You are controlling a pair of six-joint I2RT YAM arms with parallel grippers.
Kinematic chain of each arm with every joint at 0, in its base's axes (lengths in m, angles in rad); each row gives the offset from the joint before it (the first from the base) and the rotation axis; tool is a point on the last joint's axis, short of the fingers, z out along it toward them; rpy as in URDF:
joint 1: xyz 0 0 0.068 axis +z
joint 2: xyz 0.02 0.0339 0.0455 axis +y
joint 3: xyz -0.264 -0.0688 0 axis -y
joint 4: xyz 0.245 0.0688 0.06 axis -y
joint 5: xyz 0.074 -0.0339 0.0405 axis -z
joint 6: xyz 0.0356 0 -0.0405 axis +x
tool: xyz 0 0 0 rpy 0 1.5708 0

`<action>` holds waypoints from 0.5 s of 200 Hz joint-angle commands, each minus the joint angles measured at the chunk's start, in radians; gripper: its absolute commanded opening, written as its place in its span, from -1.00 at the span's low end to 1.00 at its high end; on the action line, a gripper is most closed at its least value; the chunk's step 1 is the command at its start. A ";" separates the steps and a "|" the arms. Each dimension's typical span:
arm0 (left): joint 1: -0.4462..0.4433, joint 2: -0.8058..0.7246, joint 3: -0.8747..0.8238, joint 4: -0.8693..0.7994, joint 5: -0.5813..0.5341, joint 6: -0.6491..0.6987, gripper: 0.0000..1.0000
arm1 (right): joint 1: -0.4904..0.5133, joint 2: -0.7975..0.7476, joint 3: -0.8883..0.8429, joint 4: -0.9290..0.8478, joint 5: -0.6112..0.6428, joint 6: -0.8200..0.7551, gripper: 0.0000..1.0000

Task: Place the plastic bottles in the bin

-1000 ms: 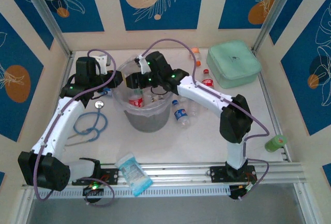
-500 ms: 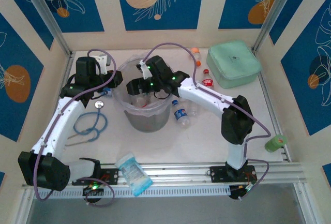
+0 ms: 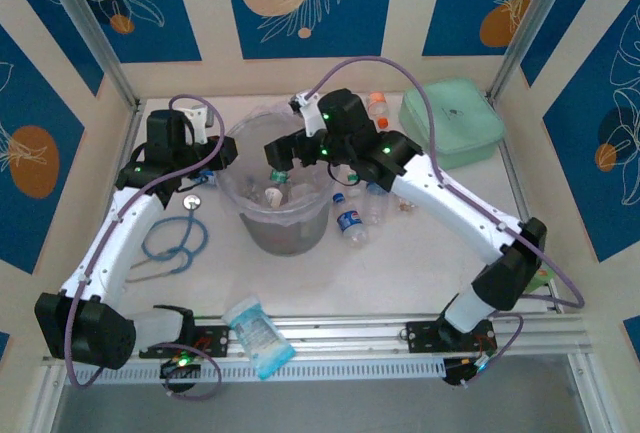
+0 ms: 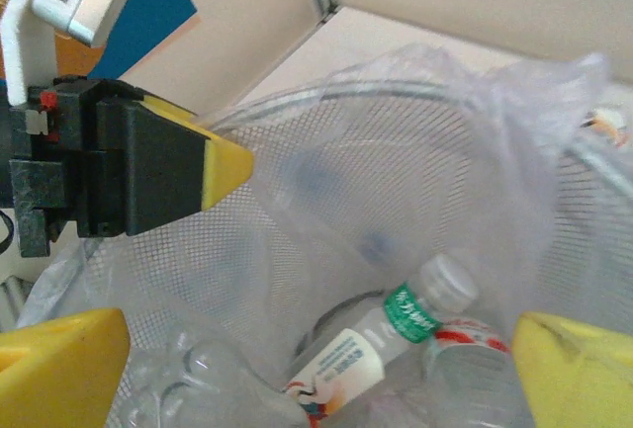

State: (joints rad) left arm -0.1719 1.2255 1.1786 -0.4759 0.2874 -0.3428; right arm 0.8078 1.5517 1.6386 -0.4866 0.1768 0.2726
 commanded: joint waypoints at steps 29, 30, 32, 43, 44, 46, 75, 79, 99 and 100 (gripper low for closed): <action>0.015 -0.006 -0.016 -0.016 -0.022 0.016 -0.49 | -0.038 -0.212 -0.157 -0.031 0.223 -0.093 0.98; 0.016 -0.006 -0.017 -0.015 -0.022 0.016 -0.49 | -0.040 -0.218 -0.162 -0.032 0.227 -0.095 0.98; 0.016 -0.007 -0.016 -0.015 -0.022 0.016 -0.49 | -0.043 -0.228 -0.171 -0.030 0.234 -0.098 0.98; 0.016 -0.004 -0.017 -0.015 -0.021 0.016 -0.49 | -0.073 -0.273 -0.212 -0.040 0.259 -0.107 0.99; 0.016 -0.003 -0.016 -0.016 -0.021 0.016 -0.49 | -0.077 -0.276 -0.214 -0.042 0.260 -0.106 0.99; 0.016 -0.003 -0.017 -0.016 -0.020 0.015 -0.49 | -0.085 -0.282 -0.218 -0.048 0.264 -0.104 0.99; 0.015 -0.005 -0.018 -0.012 -0.016 0.013 -0.49 | -0.266 -0.308 -0.221 -0.228 0.303 0.005 0.98; 0.016 -0.007 -0.018 -0.013 -0.017 0.013 -0.49 | -0.297 -0.300 -0.217 -0.262 0.297 0.025 0.98; 0.016 -0.006 -0.020 -0.013 -0.020 0.016 -0.49 | -0.432 -0.246 -0.194 -0.385 0.246 0.050 0.98; 0.016 -0.006 -0.020 -0.012 -0.020 0.016 -0.49 | -0.434 -0.244 -0.194 -0.388 0.246 0.048 0.98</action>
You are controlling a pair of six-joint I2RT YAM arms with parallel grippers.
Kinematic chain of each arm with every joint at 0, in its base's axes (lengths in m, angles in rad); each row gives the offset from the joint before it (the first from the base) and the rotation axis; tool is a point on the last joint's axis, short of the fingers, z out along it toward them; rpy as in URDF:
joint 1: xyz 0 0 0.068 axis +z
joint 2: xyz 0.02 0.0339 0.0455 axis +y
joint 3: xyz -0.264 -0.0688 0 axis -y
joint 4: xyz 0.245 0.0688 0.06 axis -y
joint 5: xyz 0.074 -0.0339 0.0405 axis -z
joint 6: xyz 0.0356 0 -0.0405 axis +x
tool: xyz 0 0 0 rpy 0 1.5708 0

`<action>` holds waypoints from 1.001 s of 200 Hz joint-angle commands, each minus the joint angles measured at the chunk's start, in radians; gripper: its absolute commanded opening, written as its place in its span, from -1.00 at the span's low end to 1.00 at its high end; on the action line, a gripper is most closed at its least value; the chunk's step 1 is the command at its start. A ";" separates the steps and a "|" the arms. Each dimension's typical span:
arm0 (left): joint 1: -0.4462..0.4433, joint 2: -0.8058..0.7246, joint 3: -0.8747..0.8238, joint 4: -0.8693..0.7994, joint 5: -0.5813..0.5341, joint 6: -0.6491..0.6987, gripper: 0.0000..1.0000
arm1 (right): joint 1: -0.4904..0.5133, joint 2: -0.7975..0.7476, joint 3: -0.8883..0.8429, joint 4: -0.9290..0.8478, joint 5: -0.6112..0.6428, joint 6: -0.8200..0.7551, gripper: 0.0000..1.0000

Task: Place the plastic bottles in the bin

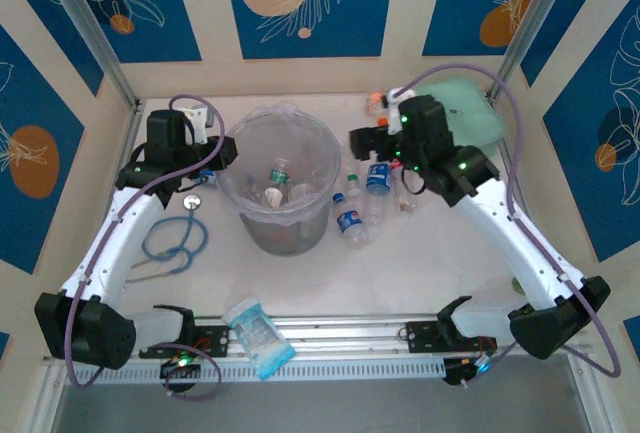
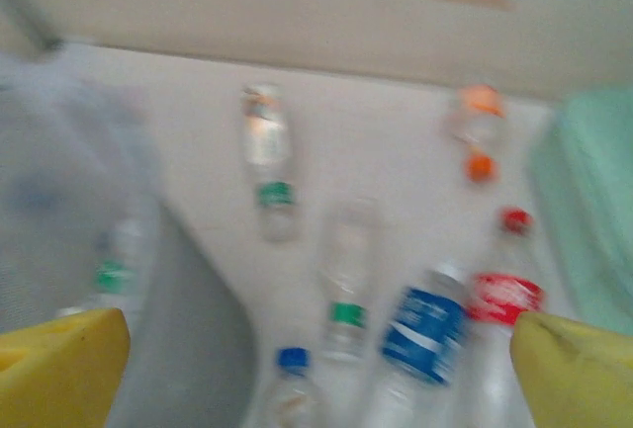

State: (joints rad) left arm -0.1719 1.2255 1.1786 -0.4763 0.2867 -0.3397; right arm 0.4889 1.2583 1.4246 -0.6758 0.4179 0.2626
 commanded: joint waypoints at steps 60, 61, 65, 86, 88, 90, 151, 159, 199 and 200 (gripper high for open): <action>0.016 -0.004 -0.020 -0.015 -0.020 0.016 -0.49 | -0.232 0.365 0.126 -0.254 -0.015 -0.018 0.98; 0.016 -0.005 -0.020 -0.016 -0.020 0.016 -0.49 | -0.232 0.371 0.130 -0.255 -0.013 -0.019 0.98; 0.015 -0.005 -0.020 -0.016 -0.021 0.016 -0.49 | -0.234 0.399 0.144 -0.253 -0.007 -0.023 0.98; 0.016 -0.004 -0.020 -0.015 -0.019 0.016 -0.49 | -0.248 0.540 0.236 -0.253 0.029 -0.015 1.00; 0.015 -0.003 -0.020 -0.015 -0.018 0.016 -0.49 | -0.251 0.557 0.248 -0.257 0.029 -0.012 0.99; 0.017 -0.003 -0.020 -0.015 -0.018 0.016 -0.49 | -0.253 0.573 0.260 -0.261 0.028 -0.009 0.98; 0.016 0.001 -0.018 -0.018 -0.030 0.025 -0.49 | -0.297 0.915 0.522 -0.281 0.004 -0.025 0.65; 0.016 0.003 -0.019 -0.019 -0.030 0.025 -0.49 | -0.298 0.950 0.551 -0.295 0.004 -0.026 0.64; 0.016 0.009 -0.017 -0.021 -0.035 0.030 -0.50 | -0.303 1.044 0.612 -0.287 -0.023 -0.032 0.51; 0.016 0.009 -0.017 -0.021 -0.036 0.029 -0.50 | -0.304 1.046 0.614 -0.287 -0.025 -0.032 0.48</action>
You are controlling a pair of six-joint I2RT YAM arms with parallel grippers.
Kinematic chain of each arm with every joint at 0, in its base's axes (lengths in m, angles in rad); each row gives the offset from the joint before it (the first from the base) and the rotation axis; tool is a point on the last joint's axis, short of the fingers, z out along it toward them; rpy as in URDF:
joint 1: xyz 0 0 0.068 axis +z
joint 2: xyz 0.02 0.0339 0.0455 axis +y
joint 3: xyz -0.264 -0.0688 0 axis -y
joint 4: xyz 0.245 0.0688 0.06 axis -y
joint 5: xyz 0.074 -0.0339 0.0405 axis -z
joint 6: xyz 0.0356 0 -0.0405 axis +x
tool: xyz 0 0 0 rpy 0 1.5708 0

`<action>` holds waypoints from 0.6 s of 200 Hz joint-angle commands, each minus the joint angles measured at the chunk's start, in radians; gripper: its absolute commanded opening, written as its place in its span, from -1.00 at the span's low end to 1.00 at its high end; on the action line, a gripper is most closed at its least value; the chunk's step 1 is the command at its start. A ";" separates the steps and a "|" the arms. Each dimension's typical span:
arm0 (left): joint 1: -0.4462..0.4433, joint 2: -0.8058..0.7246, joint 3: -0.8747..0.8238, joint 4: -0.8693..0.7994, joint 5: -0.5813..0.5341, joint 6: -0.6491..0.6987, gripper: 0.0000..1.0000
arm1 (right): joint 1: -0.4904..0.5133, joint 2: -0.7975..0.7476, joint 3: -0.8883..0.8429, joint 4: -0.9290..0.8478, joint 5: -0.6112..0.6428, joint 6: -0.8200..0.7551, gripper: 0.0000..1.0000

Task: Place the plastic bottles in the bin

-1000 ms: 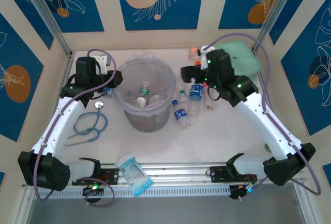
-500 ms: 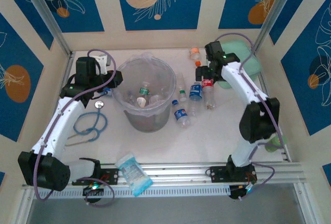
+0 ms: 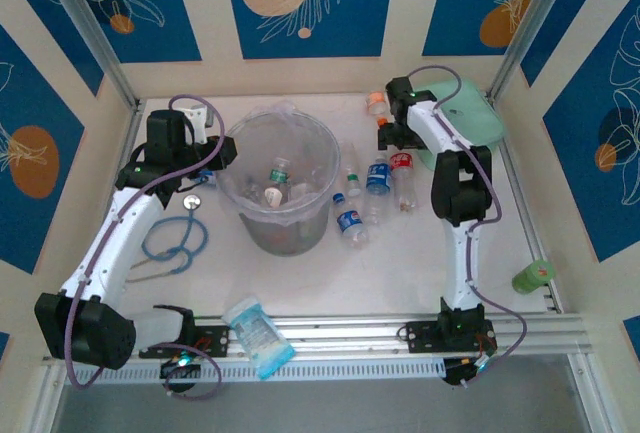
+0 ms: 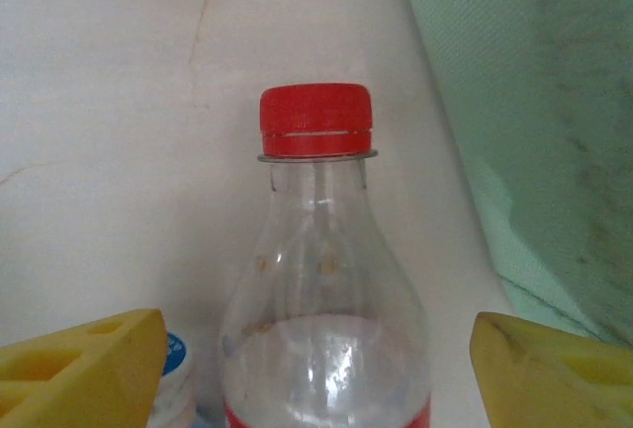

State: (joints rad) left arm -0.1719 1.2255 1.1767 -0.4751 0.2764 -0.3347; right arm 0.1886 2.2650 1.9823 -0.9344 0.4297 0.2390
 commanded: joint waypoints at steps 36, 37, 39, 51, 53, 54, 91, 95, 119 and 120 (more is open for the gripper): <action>0.017 0.011 -0.017 -0.023 -0.020 0.024 -0.50 | -0.009 0.091 0.088 -0.024 -0.071 -0.005 0.32; 0.018 0.012 -0.016 -0.022 -0.021 0.024 -0.50 | -0.009 0.092 0.089 -0.024 -0.070 -0.005 0.32; 0.017 0.012 -0.017 -0.021 -0.019 0.025 -0.50 | -0.010 0.095 0.091 -0.025 -0.069 -0.004 0.31; 0.017 0.014 -0.016 -0.022 -0.019 0.024 -0.50 | -0.011 0.102 0.096 -0.025 -0.058 -0.008 0.20; 0.017 0.014 -0.016 -0.021 -0.019 0.023 -0.50 | -0.013 0.102 0.096 -0.024 -0.057 -0.008 0.19; 0.017 0.014 -0.015 -0.021 -0.018 0.023 -0.50 | -0.012 0.102 0.096 -0.024 -0.055 -0.008 0.18; 0.017 0.011 -0.015 -0.022 -0.026 0.027 -0.50 | -0.018 0.062 0.063 0.004 -0.042 -0.018 -0.15; 0.017 0.011 -0.016 -0.023 -0.025 0.027 -0.50 | -0.019 0.058 0.064 0.003 -0.042 -0.021 -0.17; 0.017 0.009 -0.015 -0.022 -0.026 0.027 -0.50 | -0.020 0.019 0.057 0.000 -0.032 -0.038 -0.42; 0.017 0.009 -0.016 -0.022 -0.026 0.028 -0.50 | -0.020 0.016 0.057 -0.001 -0.032 -0.039 -0.43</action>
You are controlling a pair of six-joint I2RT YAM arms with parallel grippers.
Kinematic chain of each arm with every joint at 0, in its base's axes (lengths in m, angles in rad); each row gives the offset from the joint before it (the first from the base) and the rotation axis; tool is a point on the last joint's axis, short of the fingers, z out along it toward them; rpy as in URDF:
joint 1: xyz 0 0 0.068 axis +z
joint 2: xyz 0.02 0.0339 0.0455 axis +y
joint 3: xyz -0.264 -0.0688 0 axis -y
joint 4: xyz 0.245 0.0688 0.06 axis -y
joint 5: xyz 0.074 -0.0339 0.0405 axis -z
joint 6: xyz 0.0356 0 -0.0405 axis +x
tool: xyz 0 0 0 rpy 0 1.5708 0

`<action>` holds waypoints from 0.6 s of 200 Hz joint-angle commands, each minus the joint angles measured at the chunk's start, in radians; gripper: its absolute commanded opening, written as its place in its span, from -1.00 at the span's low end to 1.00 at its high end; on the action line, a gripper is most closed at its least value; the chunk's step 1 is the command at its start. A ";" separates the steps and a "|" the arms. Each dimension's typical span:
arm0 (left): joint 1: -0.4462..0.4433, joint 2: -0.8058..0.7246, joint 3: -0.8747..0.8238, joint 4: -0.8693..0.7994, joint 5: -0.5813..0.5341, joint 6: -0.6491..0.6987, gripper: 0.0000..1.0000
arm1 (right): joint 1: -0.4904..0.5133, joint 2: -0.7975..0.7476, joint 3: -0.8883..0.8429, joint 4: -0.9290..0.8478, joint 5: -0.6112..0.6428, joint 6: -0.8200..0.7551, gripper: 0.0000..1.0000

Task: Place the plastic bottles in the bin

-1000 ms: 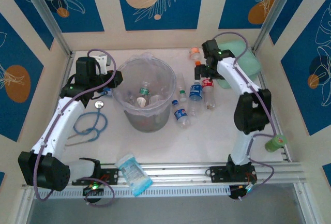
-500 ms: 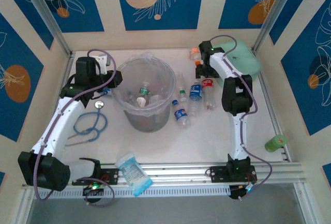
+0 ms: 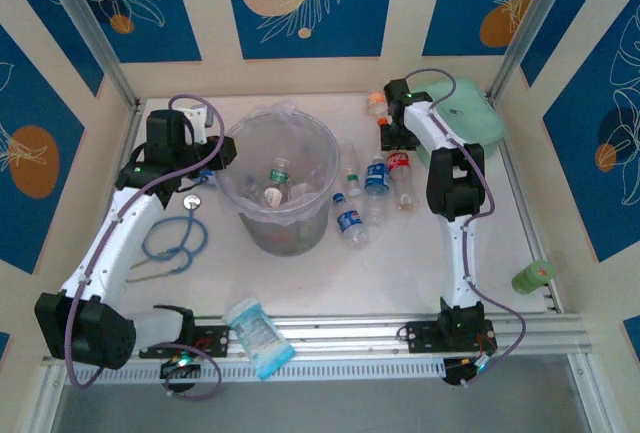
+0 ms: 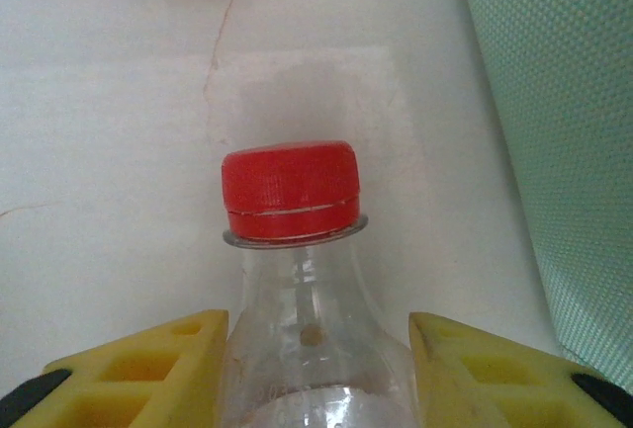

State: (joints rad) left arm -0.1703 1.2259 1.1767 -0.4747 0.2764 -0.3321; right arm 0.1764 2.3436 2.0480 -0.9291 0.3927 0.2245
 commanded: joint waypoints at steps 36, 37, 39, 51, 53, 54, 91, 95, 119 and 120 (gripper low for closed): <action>0.015 0.006 -0.016 -0.024 -0.029 0.025 -0.50 | -0.011 -0.179 -0.034 -0.009 0.038 -0.046 -0.53; 0.015 0.005 -0.017 -0.024 -0.029 0.025 -0.50 | -0.011 -0.184 -0.035 -0.008 0.038 -0.046 -0.53; 0.015 0.006 -0.016 -0.024 -0.029 0.025 -0.50 | -0.010 -0.191 -0.037 -0.007 0.040 -0.048 -0.53; 0.016 0.006 -0.017 -0.024 -0.027 0.025 -0.50 | -0.012 -0.253 -0.055 -0.001 0.044 -0.056 -0.64; 0.015 0.006 -0.016 -0.024 -0.027 0.025 -0.50 | -0.013 -0.263 -0.058 -0.001 0.046 -0.058 -0.65; 0.015 0.006 -0.016 -0.024 -0.026 0.025 -0.50 | -0.013 -0.269 -0.060 -0.001 0.047 -0.058 -0.65; 0.015 0.006 -0.019 -0.022 -0.026 0.024 -0.50 | -0.037 -0.473 -0.120 0.031 -0.058 -0.024 -0.71; 0.015 0.006 -0.017 -0.022 -0.027 0.025 -0.50 | -0.043 -0.497 -0.129 0.035 -0.089 -0.011 -0.71; 0.016 0.002 -0.017 -0.024 -0.036 0.028 -0.50 | -0.051 -0.667 -0.216 0.140 -0.229 0.049 -0.93; 0.016 0.002 -0.018 -0.024 -0.036 0.028 -0.50 | -0.051 -0.675 -0.220 0.146 -0.236 0.051 -0.94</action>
State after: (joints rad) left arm -0.1703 1.2259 1.1767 -0.4747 0.2726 -0.3321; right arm 0.1364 1.8133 1.9011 -0.8722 0.3302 0.2096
